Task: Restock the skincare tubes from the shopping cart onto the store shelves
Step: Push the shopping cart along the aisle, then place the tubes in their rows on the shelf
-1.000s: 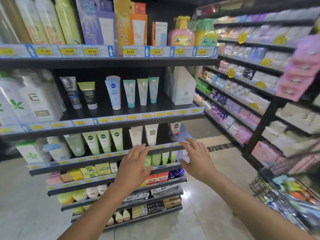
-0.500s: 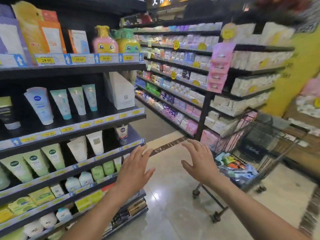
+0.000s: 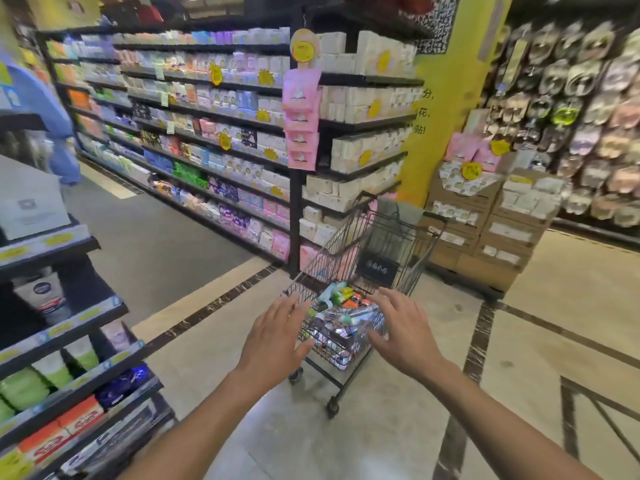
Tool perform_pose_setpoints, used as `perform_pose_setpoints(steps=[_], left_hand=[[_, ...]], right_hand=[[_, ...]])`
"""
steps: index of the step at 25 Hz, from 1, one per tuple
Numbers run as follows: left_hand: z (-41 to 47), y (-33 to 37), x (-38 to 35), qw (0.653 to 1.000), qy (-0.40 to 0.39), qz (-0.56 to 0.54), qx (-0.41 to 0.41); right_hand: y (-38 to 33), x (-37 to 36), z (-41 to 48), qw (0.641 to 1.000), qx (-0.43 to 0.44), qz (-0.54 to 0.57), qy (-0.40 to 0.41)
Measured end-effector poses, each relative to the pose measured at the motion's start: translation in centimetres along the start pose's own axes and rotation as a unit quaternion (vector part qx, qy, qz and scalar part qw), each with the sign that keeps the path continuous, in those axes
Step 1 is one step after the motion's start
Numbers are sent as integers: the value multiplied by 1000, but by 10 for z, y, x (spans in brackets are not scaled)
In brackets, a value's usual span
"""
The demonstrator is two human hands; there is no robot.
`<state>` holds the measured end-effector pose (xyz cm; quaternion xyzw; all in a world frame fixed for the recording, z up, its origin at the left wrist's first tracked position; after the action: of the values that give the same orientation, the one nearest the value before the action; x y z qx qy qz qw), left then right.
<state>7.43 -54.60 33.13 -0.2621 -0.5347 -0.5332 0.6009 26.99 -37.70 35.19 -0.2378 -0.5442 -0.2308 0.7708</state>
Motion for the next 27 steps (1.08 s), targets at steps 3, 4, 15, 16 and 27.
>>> perform_pose_setpoints(steps=[3,4,15,16,27], left_hand=[[33,56,-40,999,-26,-12,-17],[43,74,-53,999,-38,-16,-26],[192,182,-163,986,-93,-2,-140],[211,185,-173,984,-93,0,-150],[443,193,-202,978,-64,-4,-200]], right_hand=[[69,0,-13,1000,-28,-3,-9],[91,-1,-17,999,-40,-3,-8],[263,-21,-2,986,-160,-26,-37],[277,-22,6,984,-168,-36,-39],[380,3,188,982,-163,-92,9]])
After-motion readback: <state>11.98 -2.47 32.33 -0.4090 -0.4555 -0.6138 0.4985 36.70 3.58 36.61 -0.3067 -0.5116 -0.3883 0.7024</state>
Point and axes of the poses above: each hand's wrist, its own z-axis towards the middle knuckle, its own x-axis out of the back of the hand, y = z × x, the point moved 3 cm from there along z, towards the middle knuckle, and after that the axes turned 4 degrees about -z, right-handed, at the moved point
